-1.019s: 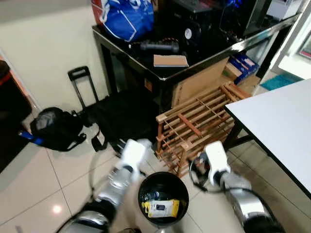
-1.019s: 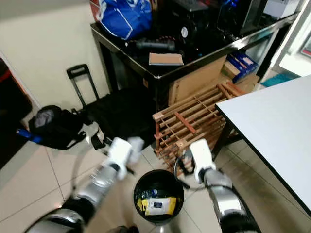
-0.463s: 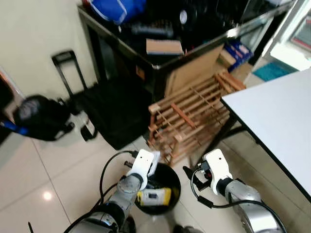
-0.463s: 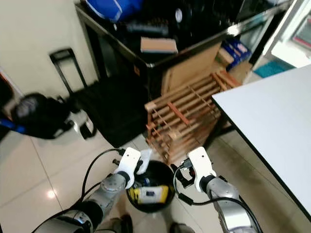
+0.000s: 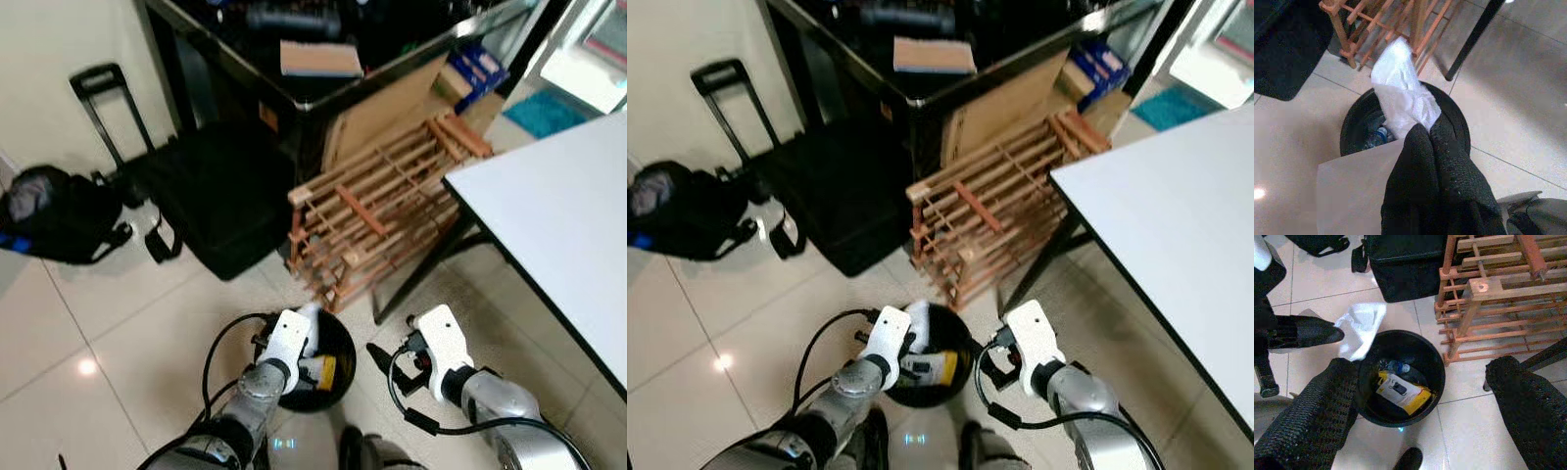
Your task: Picking trash to rubbish bin
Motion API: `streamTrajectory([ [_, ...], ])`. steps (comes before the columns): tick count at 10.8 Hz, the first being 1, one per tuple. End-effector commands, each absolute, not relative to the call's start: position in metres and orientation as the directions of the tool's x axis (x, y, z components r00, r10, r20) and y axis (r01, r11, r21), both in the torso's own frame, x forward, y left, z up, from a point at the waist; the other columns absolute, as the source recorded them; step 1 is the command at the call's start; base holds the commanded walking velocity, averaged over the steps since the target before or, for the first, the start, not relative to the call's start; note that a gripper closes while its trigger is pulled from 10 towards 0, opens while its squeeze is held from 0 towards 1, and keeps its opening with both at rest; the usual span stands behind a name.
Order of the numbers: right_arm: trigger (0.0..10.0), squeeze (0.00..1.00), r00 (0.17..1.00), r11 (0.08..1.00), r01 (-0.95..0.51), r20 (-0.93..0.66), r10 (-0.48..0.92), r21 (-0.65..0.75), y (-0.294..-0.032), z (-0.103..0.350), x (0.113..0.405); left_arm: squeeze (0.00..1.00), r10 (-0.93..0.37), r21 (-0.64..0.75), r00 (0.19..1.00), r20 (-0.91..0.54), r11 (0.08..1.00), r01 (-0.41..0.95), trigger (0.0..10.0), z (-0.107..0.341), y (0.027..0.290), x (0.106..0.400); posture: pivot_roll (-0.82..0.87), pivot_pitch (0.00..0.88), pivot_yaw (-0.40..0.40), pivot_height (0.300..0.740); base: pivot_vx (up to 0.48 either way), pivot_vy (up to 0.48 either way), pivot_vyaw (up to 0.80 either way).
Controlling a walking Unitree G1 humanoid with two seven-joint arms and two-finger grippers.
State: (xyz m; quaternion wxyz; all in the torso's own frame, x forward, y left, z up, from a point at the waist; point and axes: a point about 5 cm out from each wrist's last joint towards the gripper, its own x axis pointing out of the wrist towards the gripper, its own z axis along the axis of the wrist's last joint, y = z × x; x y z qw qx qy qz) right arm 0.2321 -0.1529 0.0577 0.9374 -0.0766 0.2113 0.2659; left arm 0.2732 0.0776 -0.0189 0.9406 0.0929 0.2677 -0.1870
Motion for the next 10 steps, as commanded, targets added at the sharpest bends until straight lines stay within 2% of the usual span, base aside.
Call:
streamTrajectory([
  [1,10.0,0.00,0.755,0.841,-0.541,-0.449,0.478,-0.015,-0.1516,0.0579,0.2279,0.00,-0.297,0.069,0.770,-0.565,0.912,0.403,10.0,-0.0263,0.0767,0.2647,-0.18,0.273,-0.044,0.740,0.000,0.000,0.00],
  [5,10.0,0.00,0.750,0.837,-0.547,-0.446,0.489,-0.001,-0.1477,0.0615,0.2272,0.00,-0.286,0.087,0.781,-0.555,0.914,0.396,10.0,-0.0236,0.0788,0.2685,-0.18,0.275,-0.043,0.740,0.000,0.000,0.00],
  [6,10.0,0.00,0.749,0.838,-0.546,-0.446,0.490,0.001,-0.1477,0.0618,0.2270,0.11,-0.289,0.087,0.783,-0.551,0.913,0.399,10.0,-0.0228,0.0787,0.2692,-0.18,0.279,-0.043,0.740,0.000,0.000,0.00],
  [7,10.0,0.00,0.749,0.838,-0.546,-0.447,0.490,0.004,-0.1475,0.0621,0.2266,1.00,-0.291,0.091,0.783,-0.549,0.911,0.402,10.0,-0.0225,0.0786,0.2695,-0.18,0.281,-0.044,0.740,0.000,0.000,0.00],
  [10,10.0,0.00,0.748,0.838,-0.546,-0.446,0.492,0.008,-0.1460,0.0623,0.2259,1.00,-0.298,0.085,0.781,-0.549,0.909,0.408,10.0,-0.0230,0.0779,0.2685,-0.17,0.291,-0.044,0.740,0.000,0.000,0.00],
])
